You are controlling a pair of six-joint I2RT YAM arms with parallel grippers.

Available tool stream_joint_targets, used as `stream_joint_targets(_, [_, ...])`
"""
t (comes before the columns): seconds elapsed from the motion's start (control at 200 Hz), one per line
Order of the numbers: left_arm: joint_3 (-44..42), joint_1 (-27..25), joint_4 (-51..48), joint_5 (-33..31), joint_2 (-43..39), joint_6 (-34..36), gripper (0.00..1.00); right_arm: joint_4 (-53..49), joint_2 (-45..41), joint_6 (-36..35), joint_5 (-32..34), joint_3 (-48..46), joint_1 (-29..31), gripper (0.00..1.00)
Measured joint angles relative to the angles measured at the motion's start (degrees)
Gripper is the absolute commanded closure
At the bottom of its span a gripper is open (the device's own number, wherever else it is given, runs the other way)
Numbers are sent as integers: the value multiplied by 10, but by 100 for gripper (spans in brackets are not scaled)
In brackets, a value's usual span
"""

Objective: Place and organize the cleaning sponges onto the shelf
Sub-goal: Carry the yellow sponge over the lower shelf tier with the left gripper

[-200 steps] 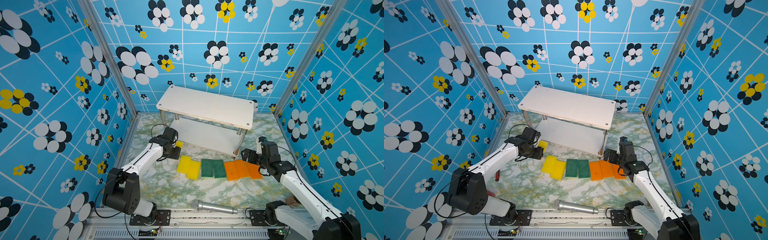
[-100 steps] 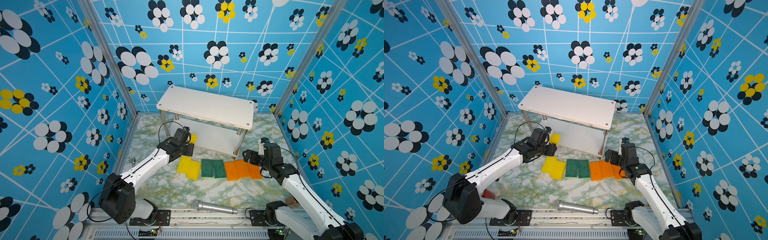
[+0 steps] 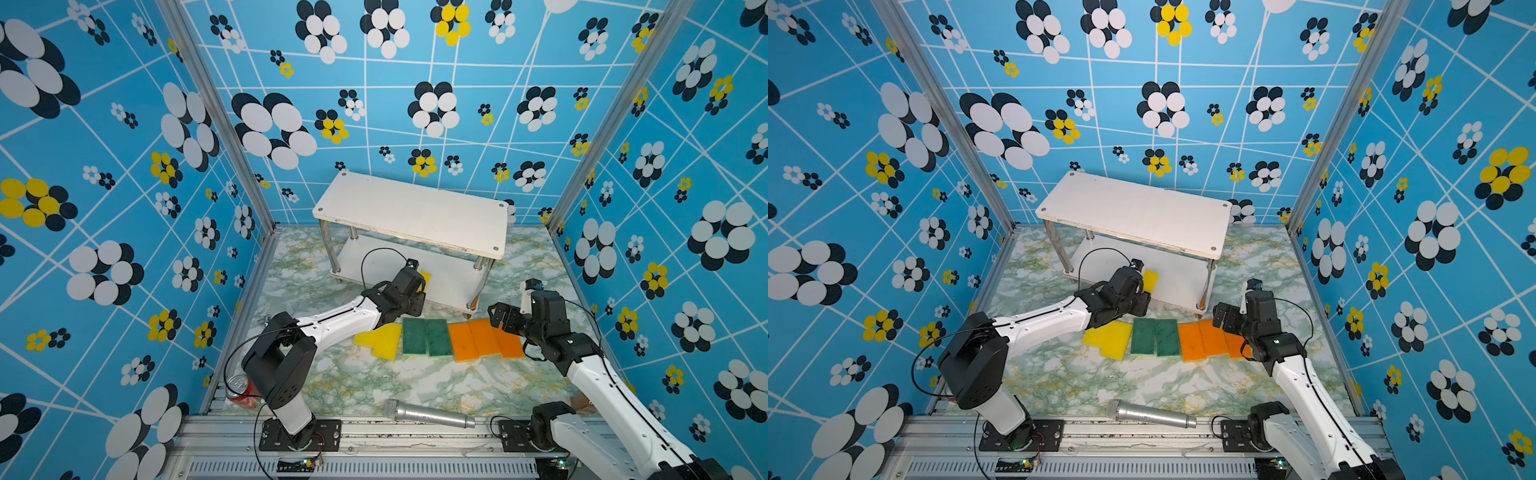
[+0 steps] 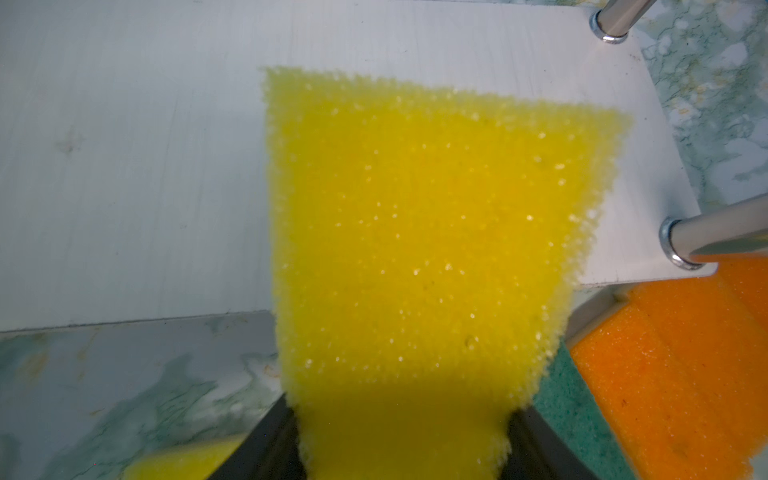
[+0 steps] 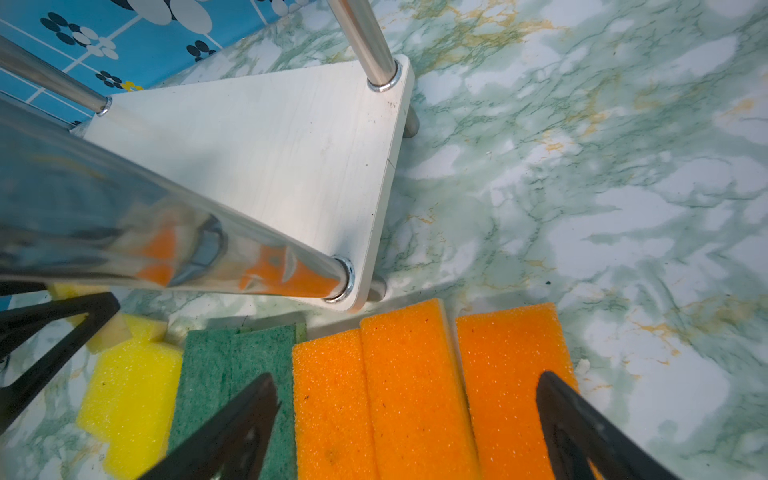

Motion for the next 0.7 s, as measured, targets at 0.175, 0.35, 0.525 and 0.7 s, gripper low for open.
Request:
stream_joint_targets(0.175, [50,-29,20,-41,33,0,37,1,-13,0,0,-7,0,1])
stream_joint_targets(0.35, [82,-55,43,-73,61,0,37,2,-17,1,0,-14,0,1])
stream_joint_targets(0.525, [88,-66,54,-81,84,-2,37,2,-34,2,2,-25,0,1])
stream_joint_targets(0.7, [91,-74,70,-103,100,-10,36,6,-47,3,5,-35,0,1])
